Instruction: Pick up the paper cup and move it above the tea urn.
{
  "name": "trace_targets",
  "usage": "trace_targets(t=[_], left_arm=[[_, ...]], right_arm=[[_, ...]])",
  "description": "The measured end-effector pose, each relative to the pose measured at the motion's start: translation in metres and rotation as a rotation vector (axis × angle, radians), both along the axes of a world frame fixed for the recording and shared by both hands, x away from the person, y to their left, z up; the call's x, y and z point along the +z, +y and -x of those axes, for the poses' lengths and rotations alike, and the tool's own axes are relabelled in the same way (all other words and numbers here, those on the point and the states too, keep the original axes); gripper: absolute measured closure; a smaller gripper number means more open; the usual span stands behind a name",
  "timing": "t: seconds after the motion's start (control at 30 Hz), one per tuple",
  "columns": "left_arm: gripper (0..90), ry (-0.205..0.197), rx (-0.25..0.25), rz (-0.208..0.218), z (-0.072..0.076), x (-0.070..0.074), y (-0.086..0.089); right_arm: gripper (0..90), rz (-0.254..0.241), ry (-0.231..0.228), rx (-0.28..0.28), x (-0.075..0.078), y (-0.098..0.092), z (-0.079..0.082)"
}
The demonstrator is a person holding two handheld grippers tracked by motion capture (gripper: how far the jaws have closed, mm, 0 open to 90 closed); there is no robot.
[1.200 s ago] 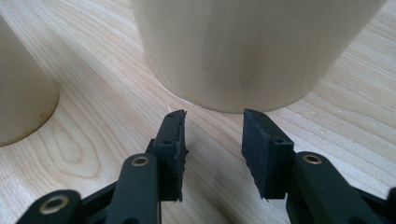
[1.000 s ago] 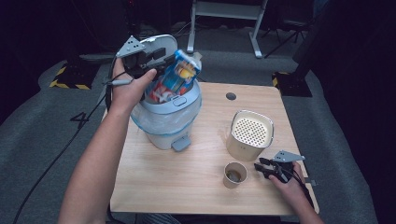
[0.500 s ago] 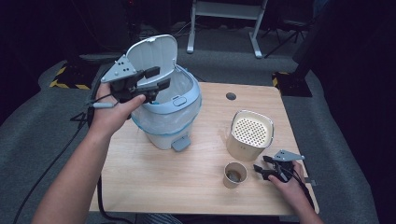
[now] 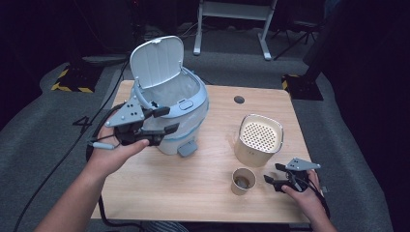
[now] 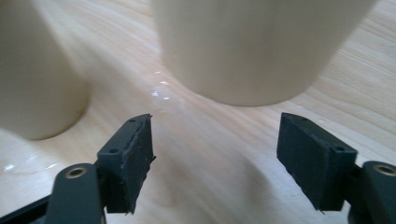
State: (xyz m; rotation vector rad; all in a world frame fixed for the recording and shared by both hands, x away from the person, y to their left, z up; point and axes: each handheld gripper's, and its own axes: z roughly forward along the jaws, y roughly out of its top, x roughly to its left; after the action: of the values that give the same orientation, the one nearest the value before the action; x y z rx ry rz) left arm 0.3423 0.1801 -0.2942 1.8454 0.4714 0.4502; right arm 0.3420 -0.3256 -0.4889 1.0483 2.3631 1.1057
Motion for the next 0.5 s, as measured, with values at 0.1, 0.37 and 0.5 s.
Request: trace_targets(t=[0.1, 0.37, 0.5], left_arm=[[43.0, 0.021, -0.021, -0.011, 0.006, -0.016, -0.002], [43.3, 0.079, -0.010, -0.057, 0.014, -0.058, -0.003], [43.1, 0.104, 0.001, -0.073, 0.015, -0.078, 0.000]], right_arm=[[24.2, 0.007, 0.002, 0.011, 0.004, 0.004, 0.007], [23.8, 0.014, 0.019, 0.082, 0.011, 0.015, 0.021], [24.7, 0.017, 0.031, 0.122, 0.011, 0.020, 0.026]])
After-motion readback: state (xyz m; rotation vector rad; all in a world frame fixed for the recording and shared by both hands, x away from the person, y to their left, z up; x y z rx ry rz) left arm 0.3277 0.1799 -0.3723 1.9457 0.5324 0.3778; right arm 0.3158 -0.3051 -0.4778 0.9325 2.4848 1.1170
